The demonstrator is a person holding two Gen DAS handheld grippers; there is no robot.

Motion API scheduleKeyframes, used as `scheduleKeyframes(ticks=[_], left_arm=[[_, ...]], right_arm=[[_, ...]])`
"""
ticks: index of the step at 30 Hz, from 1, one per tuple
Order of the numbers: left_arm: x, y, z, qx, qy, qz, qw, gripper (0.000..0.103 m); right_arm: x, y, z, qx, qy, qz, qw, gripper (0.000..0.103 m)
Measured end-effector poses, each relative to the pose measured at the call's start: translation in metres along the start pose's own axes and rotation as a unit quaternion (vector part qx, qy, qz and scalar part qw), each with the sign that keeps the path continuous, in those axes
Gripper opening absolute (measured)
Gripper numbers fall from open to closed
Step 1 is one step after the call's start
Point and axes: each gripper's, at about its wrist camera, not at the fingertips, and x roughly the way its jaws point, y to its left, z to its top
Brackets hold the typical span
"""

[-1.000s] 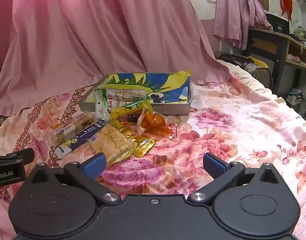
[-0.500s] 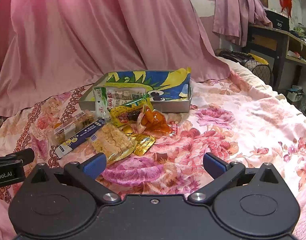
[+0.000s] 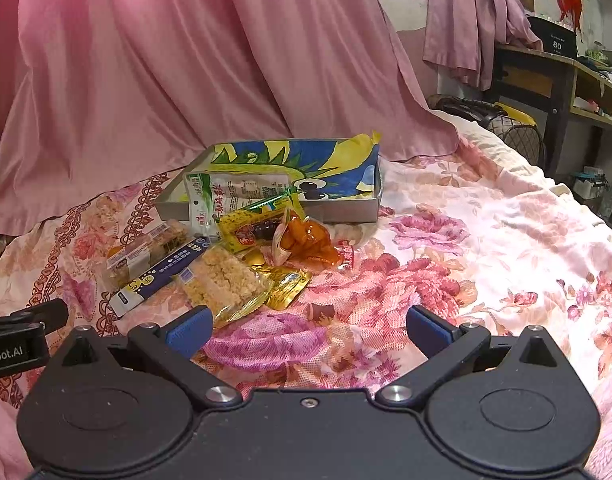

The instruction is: Organize snacks

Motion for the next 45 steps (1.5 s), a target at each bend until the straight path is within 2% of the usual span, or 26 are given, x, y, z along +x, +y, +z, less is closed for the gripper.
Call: scheduleKeyframes(ticks=[28,37,45], left_arm=[[0.0,-0.001,-0.002,-0.002,0.004,-0.001,1.0,0.103],[0.006,0.0,0.0,-0.016,0.028,-0.01,0.9994,0.103],[0.017,0.006,0.007,-0.03,0.062,-0.018,0.9975,0.103]], right_arm=[[0.003,-0.003,-0.002,0.004,0.007,0.004,1.0,0.102],[0.002,0.005,0.003,-0.019,0.015,0.01,1.0,0.102],[0.004,0.007,0.016,-0.053,0.022,0.048,0.997,0.102]])
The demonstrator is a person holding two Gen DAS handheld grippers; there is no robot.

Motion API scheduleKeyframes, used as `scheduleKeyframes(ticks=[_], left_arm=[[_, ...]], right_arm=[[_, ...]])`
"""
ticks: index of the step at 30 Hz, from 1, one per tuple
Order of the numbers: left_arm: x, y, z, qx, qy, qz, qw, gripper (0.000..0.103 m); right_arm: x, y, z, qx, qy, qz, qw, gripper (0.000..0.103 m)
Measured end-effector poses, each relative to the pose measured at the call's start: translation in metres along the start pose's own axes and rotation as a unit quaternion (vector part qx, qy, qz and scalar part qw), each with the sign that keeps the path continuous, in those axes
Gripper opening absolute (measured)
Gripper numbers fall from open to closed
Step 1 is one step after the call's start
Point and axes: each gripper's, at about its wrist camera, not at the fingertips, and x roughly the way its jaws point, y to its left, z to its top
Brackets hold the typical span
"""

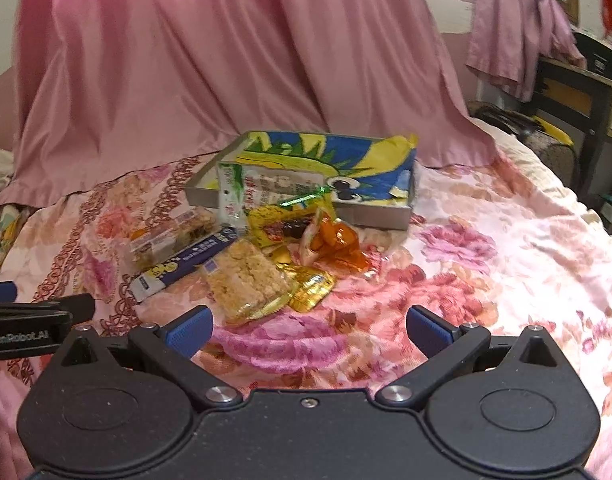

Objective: Organize snacks
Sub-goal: 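Grasp the dark blue milk-powder stick with the left tool while the right tool grasps the rice-crisp bar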

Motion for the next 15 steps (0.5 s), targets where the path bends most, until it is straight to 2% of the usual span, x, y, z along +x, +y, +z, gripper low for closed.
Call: scheduleKeyframes(ticks=[7,12,15], left_arm=[[0.022,0.004,0.023,0.02,0.031,-0.019,0.9991,0.103],[0.045,0.018,0.047,0.017,0.06,-0.054,0.9966,0.103],[0.063,0.019,0.058,0.034,0.077,-0.081,0.9932,0.103]], right_arm=[[0.014,0.005,0.018,-0.085,-0.005,0.029,0.996,0.102],[0.034,0.002,0.026,-0.1,0.01,0.061,0.993,0.102],[0.047,0.004,0.029,-0.116,0.015,0.076,0.99,0.102]])
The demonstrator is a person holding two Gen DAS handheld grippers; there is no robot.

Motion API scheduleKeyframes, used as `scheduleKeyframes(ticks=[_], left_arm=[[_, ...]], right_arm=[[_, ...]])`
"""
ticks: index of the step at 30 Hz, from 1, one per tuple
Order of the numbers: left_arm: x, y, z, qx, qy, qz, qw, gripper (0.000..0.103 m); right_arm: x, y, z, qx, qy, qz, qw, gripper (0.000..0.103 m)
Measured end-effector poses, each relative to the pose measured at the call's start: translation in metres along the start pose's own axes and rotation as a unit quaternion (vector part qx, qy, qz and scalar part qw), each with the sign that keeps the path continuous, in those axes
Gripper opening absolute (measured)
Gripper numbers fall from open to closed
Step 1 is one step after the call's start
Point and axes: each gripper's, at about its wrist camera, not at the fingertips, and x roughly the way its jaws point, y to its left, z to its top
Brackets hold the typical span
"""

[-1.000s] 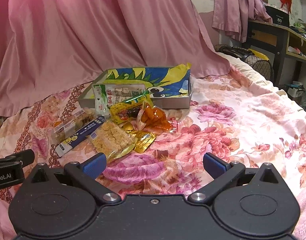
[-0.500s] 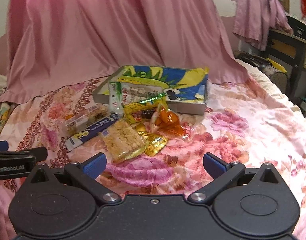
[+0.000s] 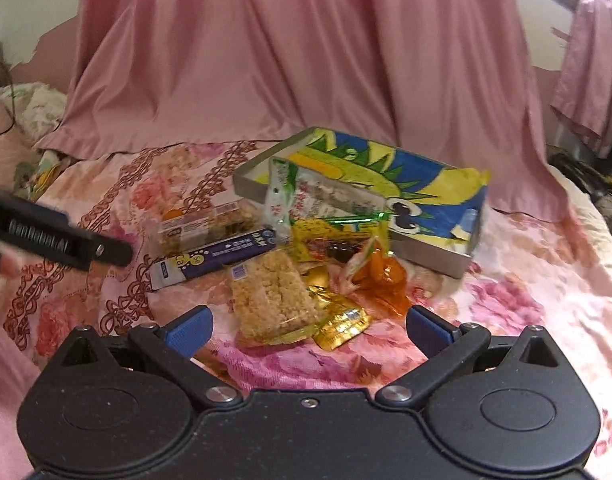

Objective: Organize snacks
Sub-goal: 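Grasp the dark blue milk-powder stick with the left tool while the right tool grasps the rice-crisp bar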

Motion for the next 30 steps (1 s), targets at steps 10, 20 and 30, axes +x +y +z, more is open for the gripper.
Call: scheduleKeyframes(ticks=[10,20,30], left_arm=[[0.072,0.012,0.029,0.019,0.061,-0.032,0.9975,0.103],[0.109,0.001,0.029,0.048,0.082,-0.049,0.9943,0.102],[0.112,-0.014,0.023,0.126,0.049,-0.028,0.9904,0.093]], right_arm=[[0.046,0.005,0.005,-0.061,0.022,0.017,0.998,0.102],[0.075,0.031,-0.004,-0.138,0.043,0.0,0.99,0.102],[0.104,0.047,-0.006,-0.165,0.056,-0.001,0.985,0.102]])
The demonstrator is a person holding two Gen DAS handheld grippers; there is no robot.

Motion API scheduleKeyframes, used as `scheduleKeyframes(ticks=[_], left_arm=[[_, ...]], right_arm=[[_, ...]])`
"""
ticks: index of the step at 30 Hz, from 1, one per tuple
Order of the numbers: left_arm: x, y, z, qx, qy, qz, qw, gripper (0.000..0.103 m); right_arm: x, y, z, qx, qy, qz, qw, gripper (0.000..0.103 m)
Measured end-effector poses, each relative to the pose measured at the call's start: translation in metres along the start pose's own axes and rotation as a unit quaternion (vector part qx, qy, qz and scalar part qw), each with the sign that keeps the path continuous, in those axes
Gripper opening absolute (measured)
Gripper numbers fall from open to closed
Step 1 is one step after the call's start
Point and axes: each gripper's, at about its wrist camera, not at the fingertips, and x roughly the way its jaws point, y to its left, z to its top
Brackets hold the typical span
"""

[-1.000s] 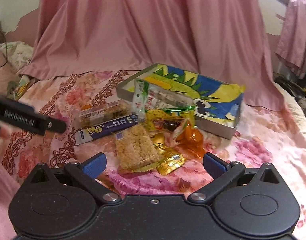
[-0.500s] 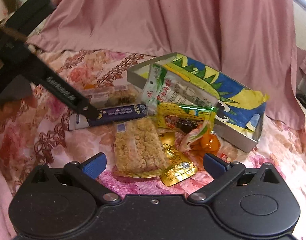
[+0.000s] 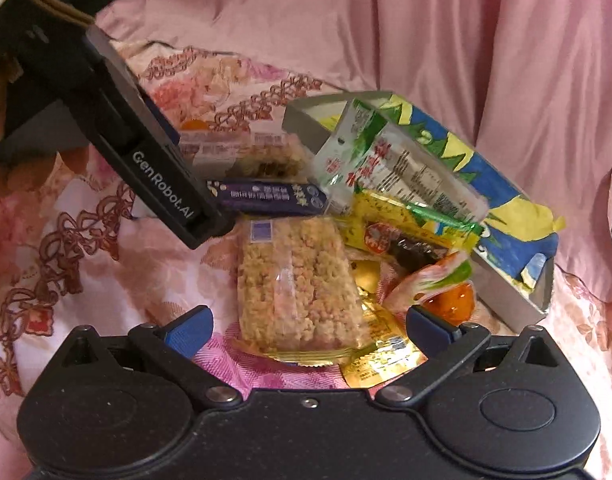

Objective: Organize snacks
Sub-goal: 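Grasp the dark blue milk-powder stick with the left tool while the right tool grasps the rice-crisp bar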

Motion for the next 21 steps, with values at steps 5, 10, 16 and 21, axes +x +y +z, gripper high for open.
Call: scheduleKeyframes(ticks=[5,10,16,21], left_arm=[[-0.004,-0.008,-0.001,0.031,-0.011,-0.001,0.9994,0.082],[-0.007,-0.012,-0.001,0.046,-0.018,-0.021,0.9986,0.076],[0.005,-0.004,0.003,0.024,0.011,-0.05,0.9984,0.078],[0.02,0.003,0.007,0.009,0.034,-0.055,0.9979,0.079]], right_arm=[[0.012,0.005,0.0,-0.004,0.012,0.002,1.0,0.097],[0.016,0.008,0.001,-0.01,0.012,-0.003,1.0,0.096],[0.017,0.007,0.002,-0.006,0.014,0.003,1.0,0.095],[0.018,0.006,0.001,0.0,0.014,0.013,1.0,0.093]])
